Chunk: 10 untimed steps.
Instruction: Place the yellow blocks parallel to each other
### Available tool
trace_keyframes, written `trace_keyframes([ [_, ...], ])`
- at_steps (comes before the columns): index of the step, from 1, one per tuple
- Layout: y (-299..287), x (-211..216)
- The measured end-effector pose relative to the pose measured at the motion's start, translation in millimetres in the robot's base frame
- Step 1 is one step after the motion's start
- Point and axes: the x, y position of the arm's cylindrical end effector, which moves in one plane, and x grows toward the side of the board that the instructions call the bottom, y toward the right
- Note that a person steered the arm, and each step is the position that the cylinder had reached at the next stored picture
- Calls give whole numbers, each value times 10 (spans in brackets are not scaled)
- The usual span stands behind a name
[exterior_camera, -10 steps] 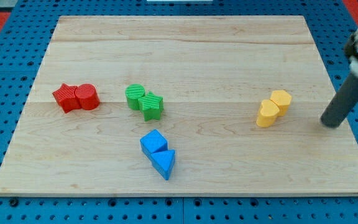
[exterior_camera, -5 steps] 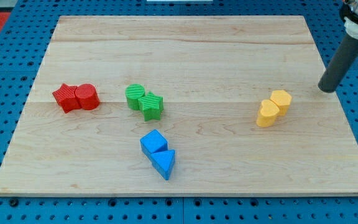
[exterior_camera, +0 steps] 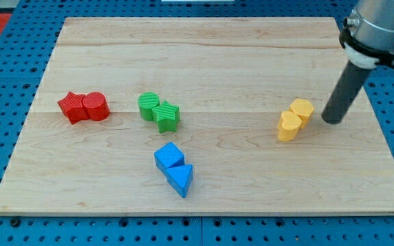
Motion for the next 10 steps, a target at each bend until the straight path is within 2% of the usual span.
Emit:
trace_keyframes([
  [1, -527, -243],
  [2, -928, 99],
  [4, -1422, 404],
  [5, -1473, 571],
  [7, -1474, 581],
  [9, -1805, 549],
  [10, -1738, 373],
])
